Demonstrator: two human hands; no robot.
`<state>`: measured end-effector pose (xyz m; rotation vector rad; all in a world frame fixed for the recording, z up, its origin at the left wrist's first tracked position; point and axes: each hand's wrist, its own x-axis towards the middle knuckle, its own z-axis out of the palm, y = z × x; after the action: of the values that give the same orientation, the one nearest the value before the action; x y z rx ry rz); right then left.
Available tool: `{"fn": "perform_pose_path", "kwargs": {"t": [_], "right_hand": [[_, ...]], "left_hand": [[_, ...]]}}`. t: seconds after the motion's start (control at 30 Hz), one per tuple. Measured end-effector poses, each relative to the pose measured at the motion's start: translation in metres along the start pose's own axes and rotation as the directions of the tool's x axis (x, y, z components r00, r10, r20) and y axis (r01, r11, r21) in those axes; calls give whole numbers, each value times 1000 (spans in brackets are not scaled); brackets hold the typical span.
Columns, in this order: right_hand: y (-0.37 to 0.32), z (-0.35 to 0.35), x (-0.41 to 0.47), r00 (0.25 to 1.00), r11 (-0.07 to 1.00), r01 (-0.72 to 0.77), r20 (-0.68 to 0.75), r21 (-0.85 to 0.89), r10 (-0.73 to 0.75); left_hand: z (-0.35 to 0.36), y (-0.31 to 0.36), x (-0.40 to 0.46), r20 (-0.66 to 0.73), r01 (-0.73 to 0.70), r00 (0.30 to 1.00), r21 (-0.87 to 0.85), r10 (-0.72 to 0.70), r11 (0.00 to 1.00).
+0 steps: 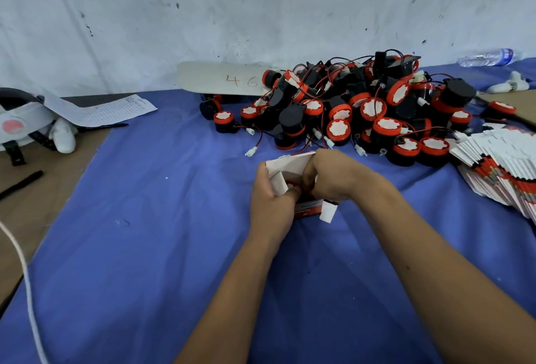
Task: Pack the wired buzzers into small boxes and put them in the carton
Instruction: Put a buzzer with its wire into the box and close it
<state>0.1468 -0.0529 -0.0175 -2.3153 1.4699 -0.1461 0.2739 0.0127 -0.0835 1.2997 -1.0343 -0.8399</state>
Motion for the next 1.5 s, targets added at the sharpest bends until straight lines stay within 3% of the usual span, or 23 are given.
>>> {"fn": "perform_pose_path", "kwargs": {"t": [0.13,0.27,0.43,0.6,0.67,0.83,0.97,1.07,1.27,1.5], "right_hand": [[6,-2,-4,998,998,53,38,44,-55],[7,-12,-10,978,993,118,168,21,-120],[6,-15,-22,964,996,72,260,-47,-58],[6,-12,-31,965,989,76,258,-130,-41],[8,-12,-34,973,984,94,222,-152,-59],[12,-2,-40,985,986,166,44,-15,-166],[14,9,-43,958,969,242,-148,-56,-247],[21,18,-49,909,958,288,-320,21,-266],[21,30,-49,886,919,248,-456,306,-87],[18,42,-41,809,928,310,-570,209,-142]], "left_hand": [[1,-2,0,-13,8,1000,-3,-8,1000],[2,-2,-1,-26,-11,1000,4,11,1000],[3,-4,-1,-32,-11,999,-1,11,1000],[5,-5,1,-51,-24,998,28,26,999],[6,-5,1,-58,-39,997,26,40,999],[7,-5,1,-37,-44,998,16,45,999],[8,-2,1,-45,-47,998,-6,47,999],[8,-1,0,-40,-52,998,-11,52,999],[7,-5,1,-41,-59,997,13,60,998],[10,-2,-7,-115,-317,931,209,346,925]]}}
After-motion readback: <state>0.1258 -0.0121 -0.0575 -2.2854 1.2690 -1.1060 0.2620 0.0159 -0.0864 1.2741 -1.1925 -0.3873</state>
